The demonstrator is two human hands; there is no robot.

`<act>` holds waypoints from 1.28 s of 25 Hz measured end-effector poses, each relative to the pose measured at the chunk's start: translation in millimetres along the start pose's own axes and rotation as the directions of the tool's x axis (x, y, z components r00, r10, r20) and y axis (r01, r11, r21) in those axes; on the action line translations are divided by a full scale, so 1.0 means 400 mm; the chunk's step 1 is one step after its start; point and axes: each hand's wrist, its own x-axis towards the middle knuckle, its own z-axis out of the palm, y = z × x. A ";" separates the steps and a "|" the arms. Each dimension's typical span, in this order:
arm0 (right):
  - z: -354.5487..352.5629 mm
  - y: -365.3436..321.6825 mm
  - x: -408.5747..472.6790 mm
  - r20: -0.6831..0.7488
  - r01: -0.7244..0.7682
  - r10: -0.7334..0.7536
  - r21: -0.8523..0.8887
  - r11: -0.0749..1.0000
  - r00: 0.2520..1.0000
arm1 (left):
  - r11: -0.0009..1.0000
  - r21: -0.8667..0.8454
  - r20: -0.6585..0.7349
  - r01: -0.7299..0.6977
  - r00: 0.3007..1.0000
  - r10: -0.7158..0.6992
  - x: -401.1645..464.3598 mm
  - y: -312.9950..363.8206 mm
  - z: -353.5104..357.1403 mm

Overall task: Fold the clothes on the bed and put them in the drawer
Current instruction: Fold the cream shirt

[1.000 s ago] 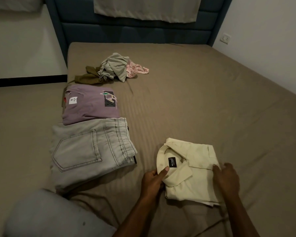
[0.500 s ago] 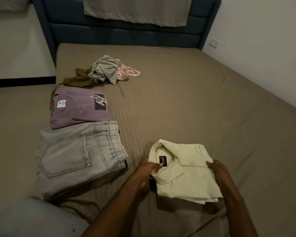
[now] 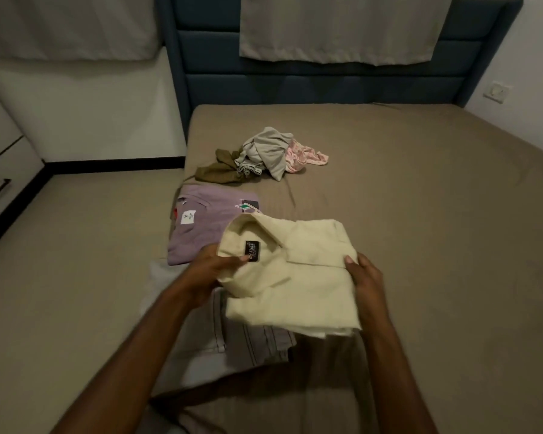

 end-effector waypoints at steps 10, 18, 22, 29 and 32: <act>0.479 -0.001 0.329 0.133 0.001 0.013 -0.105 0.994 0.991 | 0.997 -0.054 -0.289 0.055 0.955 -0.068 0.245 0.151 -0.367; 0.538 0.088 0.368 0.162 0.352 -0.437 -0.846 0.400 0.885 | 0.604 0.797 -0.480 -0.010 0.596 0.644 0.350 0.051 -0.332; 0.655 0.087 0.381 0.371 0.494 -0.400 -0.828 0.266 0.838 | 0.299 0.949 -0.129 -0.103 0.738 0.663 0.452 0.074 -0.251; 0.706 0.222 0.367 0.433 0.508 -0.340 -0.844 0.172 0.835 | 0.138 0.990 -0.089 0.025 0.876 0.475 0.530 -0.103 -0.303; 0.704 0.245 0.368 0.432 0.508 -0.325 -0.838 0.200 0.841 | 0.150 0.989 -0.092 0.018 0.860 0.503 0.540 -0.114 -0.290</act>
